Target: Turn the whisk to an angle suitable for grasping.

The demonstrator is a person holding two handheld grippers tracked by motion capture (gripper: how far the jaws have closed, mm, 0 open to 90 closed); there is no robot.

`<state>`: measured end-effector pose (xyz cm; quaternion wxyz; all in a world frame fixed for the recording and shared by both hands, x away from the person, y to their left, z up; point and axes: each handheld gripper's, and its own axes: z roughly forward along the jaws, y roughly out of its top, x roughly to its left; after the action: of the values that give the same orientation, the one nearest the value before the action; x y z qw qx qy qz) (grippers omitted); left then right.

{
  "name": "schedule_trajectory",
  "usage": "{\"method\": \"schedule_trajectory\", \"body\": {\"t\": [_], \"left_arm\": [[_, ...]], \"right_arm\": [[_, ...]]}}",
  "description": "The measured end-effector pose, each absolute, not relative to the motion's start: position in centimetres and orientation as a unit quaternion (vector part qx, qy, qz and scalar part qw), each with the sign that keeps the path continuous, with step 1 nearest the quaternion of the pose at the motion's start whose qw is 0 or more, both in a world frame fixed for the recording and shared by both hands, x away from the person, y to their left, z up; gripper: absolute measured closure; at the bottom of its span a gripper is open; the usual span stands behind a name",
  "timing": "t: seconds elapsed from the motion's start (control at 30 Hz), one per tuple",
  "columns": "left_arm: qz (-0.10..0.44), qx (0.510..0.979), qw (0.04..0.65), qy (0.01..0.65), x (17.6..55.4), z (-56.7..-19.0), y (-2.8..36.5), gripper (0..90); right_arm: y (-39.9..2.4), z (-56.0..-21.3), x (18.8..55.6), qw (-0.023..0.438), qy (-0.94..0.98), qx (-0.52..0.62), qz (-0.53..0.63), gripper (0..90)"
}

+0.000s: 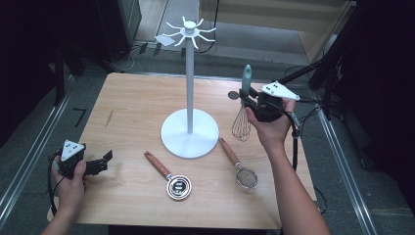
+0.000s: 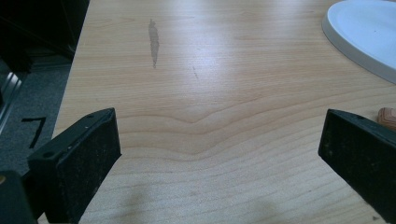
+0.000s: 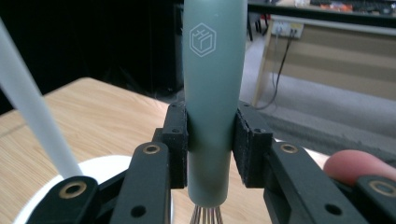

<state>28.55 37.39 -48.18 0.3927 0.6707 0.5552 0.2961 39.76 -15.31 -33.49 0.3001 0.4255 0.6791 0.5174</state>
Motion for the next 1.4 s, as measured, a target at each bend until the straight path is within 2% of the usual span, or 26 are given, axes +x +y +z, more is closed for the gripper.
{"method": "schedule_trajectory", "body": {"t": [0.73, 1.4], "left_arm": [[0.295, 0.670, 0.395, 0.555, 28.5, -48.2, 37.5, 0.0], [0.294, 0.670, 0.396, 0.554, 28.5, -48.2, 37.5, 0.0]], "right_arm": [[-10.0, -28.5, 36.0, 0.291, 0.675, 0.351, 0.581, 70.5], [-7.1, -25.6, 33.9, 0.276, 0.670, 0.299, 0.621, 70.5]]}}
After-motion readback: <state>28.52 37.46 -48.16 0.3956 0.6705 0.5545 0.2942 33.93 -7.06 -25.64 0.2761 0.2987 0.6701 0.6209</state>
